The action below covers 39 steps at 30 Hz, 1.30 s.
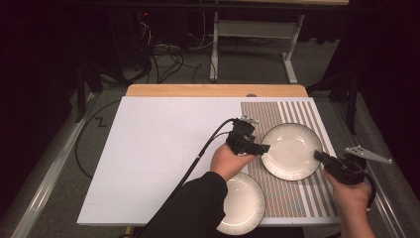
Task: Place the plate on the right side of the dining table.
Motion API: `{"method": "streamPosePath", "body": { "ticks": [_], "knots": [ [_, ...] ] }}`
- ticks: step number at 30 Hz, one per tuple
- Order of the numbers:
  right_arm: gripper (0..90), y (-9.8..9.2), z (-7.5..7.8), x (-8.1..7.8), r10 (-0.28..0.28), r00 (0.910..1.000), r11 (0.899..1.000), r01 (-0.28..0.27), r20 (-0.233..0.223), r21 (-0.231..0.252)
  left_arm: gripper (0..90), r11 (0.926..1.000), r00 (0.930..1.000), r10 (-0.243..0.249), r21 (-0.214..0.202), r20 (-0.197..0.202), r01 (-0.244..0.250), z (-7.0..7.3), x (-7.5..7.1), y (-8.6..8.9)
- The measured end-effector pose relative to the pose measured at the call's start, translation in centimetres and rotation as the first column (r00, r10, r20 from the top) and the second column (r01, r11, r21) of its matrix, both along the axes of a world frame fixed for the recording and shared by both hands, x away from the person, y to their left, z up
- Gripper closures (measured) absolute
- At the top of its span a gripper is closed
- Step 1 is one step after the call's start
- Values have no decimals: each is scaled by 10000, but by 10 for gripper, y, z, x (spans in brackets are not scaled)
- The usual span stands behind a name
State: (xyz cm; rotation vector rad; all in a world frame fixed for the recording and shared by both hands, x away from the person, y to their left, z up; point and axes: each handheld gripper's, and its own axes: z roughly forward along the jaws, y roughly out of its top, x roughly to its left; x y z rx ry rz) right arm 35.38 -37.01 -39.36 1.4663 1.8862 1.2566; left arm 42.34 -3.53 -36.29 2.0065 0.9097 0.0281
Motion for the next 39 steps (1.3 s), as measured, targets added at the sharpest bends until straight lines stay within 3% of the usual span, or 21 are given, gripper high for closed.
{"method": "streamPosePath", "body": {
  "ticks": [6, 9, 20, 26, 33, 39],
  "knots": [
    [854, 2, 0, 1, -170, 9998, 9998, 170, -102, -76, 316, 9992, 9988, 312, -281, 388, -301, 4, -13, 35],
    [851, 2, 0, 2, -221, 9997, 9997, 219, -146, -123, 312, 9982, 9954, 555, -265, 775, -536, 6, -21, 53],
    [841, 2, -2, 4, -445, 9985, 9989, 439, -304, -190, 270, 9928, 9857, 1138, -512, 1243, -1082, 3, -47, 111],
    [836, 3, -4, 6, -591, 9975, 9981, 583, -397, -214, 223, 9853, 9755, 1635, -731, 1472, -1541, -5, -62, 149],
    [827, 2, -6, 9, -753, 9952, 9970, 740, -618, -220, 181, 9759, 9588, 2142, -831, 1867, -2018, -19, -84, 193],
    [827, 3, -8, 13, -923, 9926, 9957, 912, -784, -173, 155, 9675, 9418, 2497, -970, 2249, -2334, -28, -99, 216]
  ]
}}
